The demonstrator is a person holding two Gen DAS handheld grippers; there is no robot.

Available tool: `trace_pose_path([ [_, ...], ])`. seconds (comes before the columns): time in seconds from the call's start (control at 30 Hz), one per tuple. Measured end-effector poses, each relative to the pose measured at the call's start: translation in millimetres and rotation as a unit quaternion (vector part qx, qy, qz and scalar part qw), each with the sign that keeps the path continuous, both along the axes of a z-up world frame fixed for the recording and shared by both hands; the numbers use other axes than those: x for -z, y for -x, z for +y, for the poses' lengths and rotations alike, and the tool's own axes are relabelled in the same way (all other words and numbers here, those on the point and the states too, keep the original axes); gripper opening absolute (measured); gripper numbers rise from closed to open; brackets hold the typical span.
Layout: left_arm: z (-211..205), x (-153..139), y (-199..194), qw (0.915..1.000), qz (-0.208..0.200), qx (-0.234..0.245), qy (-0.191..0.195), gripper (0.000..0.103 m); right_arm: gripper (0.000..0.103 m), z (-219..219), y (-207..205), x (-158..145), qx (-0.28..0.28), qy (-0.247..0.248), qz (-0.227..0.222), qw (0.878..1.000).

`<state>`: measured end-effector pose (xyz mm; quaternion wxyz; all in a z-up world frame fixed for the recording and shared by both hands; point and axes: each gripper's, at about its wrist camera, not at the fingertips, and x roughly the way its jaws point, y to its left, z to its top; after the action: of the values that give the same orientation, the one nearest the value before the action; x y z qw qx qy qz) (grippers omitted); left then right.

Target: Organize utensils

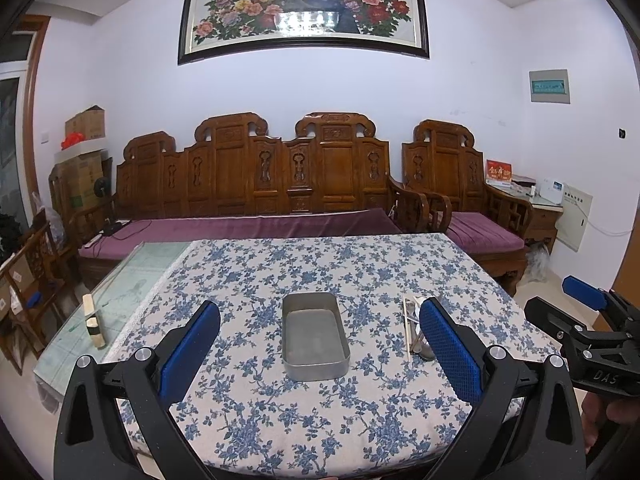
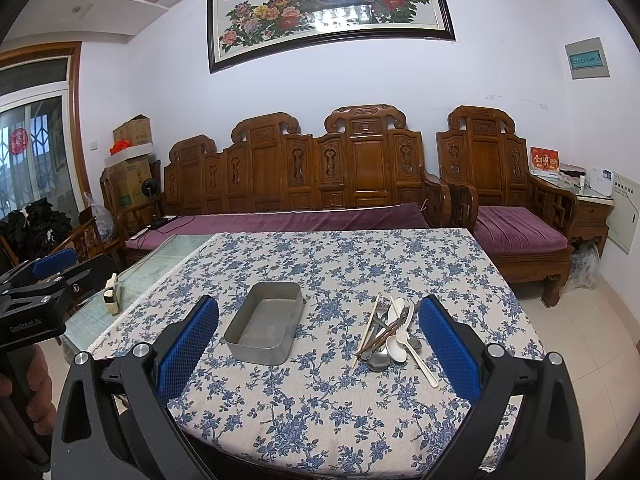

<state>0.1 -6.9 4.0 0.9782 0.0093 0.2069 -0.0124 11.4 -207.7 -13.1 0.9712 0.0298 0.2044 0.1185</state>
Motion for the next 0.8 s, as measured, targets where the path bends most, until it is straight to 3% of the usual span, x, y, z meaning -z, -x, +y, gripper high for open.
trace_pose_path([
  [0.8,-3.2,-0.7,0.6,1.0000,-0.001,0.002,0.000,0.097,0.101,-2.8,0.2,1.7,0.000,-0.002,-0.001,1.000],
])
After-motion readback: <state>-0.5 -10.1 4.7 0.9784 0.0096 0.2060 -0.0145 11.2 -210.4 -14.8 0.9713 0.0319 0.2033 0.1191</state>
